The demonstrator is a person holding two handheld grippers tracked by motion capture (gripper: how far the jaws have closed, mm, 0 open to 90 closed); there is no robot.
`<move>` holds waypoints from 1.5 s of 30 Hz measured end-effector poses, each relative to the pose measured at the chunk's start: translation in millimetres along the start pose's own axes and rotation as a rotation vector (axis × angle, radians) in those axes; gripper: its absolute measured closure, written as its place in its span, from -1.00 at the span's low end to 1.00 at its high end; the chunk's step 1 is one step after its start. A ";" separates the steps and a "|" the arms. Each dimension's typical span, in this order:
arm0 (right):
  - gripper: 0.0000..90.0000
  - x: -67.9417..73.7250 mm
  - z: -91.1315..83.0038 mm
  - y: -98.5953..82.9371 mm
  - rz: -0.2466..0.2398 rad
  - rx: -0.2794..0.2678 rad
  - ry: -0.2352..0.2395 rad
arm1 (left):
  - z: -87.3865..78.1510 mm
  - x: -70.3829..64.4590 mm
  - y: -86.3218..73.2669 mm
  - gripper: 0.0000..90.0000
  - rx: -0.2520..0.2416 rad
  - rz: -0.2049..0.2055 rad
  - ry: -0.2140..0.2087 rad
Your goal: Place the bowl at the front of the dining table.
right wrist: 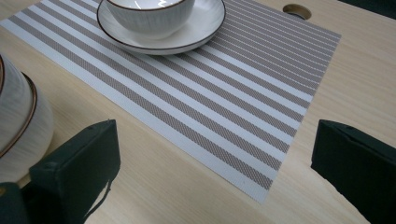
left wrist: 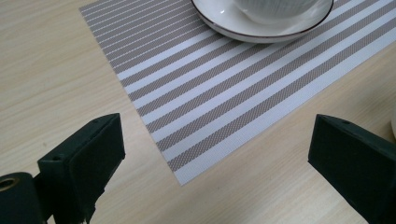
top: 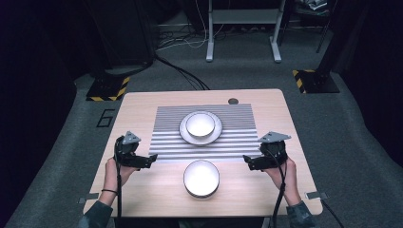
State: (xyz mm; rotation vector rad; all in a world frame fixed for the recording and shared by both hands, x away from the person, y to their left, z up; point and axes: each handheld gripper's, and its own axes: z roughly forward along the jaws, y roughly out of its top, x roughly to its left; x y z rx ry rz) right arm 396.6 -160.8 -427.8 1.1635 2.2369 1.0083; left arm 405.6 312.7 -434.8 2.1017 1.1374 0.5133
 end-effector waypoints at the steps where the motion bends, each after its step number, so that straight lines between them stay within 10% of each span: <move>1: -0.99 -1.1 -1.0 -2.8 0.004 -0.004 -0.005 | -1.4 1.1 -2.5 -0.92 -0.001 -0.005 0.005; 29: -0.99 -41.5 1.9 -108.0 0.174 0.081 -0.184 | 8.7 19.3 -97.1 -0.93 0.067 -0.118 0.150; 45: -0.98 -53.8 9.5 -128.2 0.196 0.069 -0.165 | 19.7 23.3 -115.1 -0.93 0.008 -0.180 0.150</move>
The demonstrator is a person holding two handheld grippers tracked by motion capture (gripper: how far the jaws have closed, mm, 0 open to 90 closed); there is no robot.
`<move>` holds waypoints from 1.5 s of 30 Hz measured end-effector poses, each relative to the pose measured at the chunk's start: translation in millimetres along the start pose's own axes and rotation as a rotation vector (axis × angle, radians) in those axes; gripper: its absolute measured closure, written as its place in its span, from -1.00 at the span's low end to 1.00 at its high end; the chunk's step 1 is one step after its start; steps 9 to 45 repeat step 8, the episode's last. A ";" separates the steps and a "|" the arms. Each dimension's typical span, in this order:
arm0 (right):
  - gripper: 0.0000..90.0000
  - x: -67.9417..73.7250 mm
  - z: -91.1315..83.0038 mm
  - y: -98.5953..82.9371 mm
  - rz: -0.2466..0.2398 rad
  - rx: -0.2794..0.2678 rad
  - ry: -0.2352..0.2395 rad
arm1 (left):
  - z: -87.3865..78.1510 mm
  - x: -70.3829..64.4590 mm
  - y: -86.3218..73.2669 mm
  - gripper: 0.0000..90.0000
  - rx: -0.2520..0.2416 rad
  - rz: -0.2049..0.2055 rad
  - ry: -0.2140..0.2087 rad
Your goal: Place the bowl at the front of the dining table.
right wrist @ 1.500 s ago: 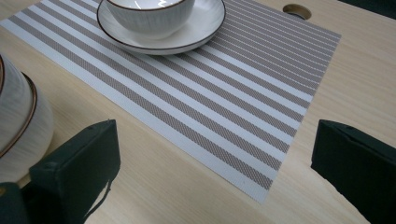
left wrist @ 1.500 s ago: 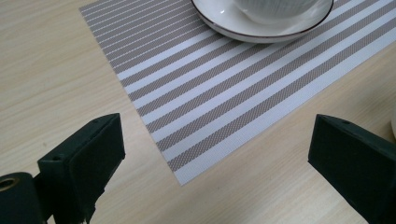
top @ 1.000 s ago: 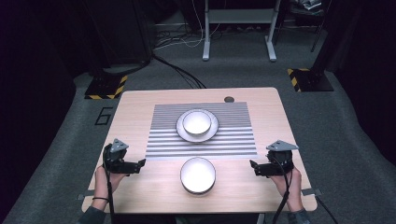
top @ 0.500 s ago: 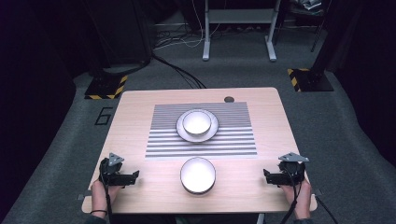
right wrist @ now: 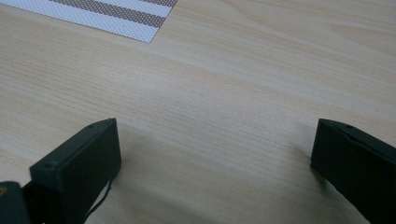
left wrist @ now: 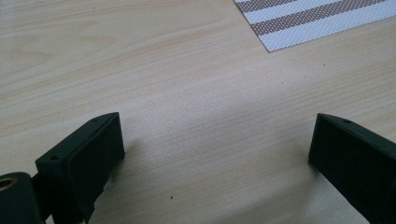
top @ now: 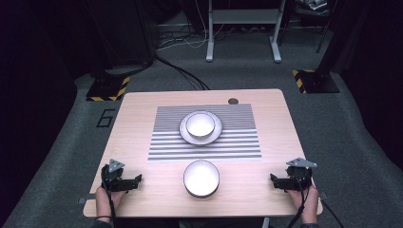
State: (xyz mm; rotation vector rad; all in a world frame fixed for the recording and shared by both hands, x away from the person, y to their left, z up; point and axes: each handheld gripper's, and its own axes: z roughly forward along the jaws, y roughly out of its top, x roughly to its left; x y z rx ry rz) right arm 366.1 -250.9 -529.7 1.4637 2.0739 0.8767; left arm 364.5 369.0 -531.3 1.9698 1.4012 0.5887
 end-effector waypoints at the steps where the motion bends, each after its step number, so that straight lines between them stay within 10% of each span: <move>1: -0.98 0.0 0.1 0.0 -0.001 0.000 0.001 | 0.2 -0.1 0.1 -0.93 -0.001 -0.003 0.001; 45: -1.00 1.5 1.7 1.3 0.007 0.003 -0.004 | 4.0 3.6 3.5 -0.93 -0.003 0.005 -0.008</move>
